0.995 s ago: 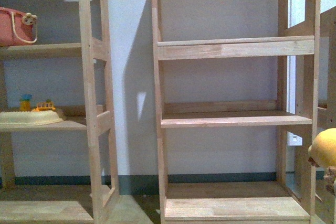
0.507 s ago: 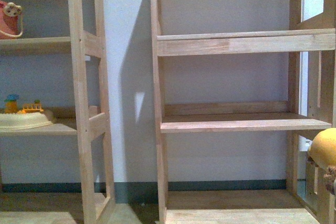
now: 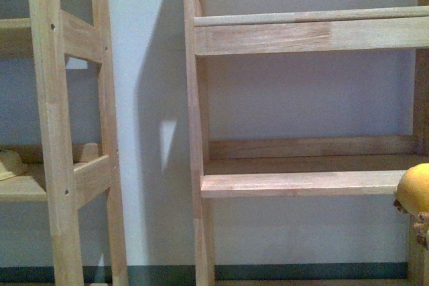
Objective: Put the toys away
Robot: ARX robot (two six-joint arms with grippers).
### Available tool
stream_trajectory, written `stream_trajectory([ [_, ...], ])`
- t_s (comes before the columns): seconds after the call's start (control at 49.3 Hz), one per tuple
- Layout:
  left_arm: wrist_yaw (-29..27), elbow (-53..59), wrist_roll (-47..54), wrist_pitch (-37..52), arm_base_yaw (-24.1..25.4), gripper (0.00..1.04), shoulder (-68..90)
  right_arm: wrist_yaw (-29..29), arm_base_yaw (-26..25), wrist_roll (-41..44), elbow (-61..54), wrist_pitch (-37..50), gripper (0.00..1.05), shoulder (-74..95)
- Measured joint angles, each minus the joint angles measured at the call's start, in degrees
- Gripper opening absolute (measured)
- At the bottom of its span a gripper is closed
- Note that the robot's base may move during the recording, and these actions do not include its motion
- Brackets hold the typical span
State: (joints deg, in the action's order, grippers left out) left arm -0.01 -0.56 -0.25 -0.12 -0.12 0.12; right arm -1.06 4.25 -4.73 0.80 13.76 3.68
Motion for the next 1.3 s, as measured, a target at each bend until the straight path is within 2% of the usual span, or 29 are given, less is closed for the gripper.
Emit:
stream_trajectory([
  [0.69,0.0,0.0,0.0,0.0,0.0,0.99,0.0,-0.2,0.0,0.2,0.2,-0.9,0.19,0.2],
  [0.731,0.0,0.0,0.0,0.0,0.0,0.99,0.0,-0.8,-0.3,1.7,2.3,-7.0,0.19,1.1],
  [0.812,0.0,0.0,0.0,0.0,0.0,0.99,0.0,-0.8,-1.1,2.2,4.5,-9.5,0.19,3.2],
  [0.995,0.0,0.0,0.0,0.0,0.0,0.99,0.0,2.4,-6.4,2.6,16.5,-6.6,0.19,10.5],
  [1.299,0.0,0.0,0.0,0.0,0.0,0.99,0.0,6.5,-8.3,2.6,39.8,-2.6,0.19,26.1],
])
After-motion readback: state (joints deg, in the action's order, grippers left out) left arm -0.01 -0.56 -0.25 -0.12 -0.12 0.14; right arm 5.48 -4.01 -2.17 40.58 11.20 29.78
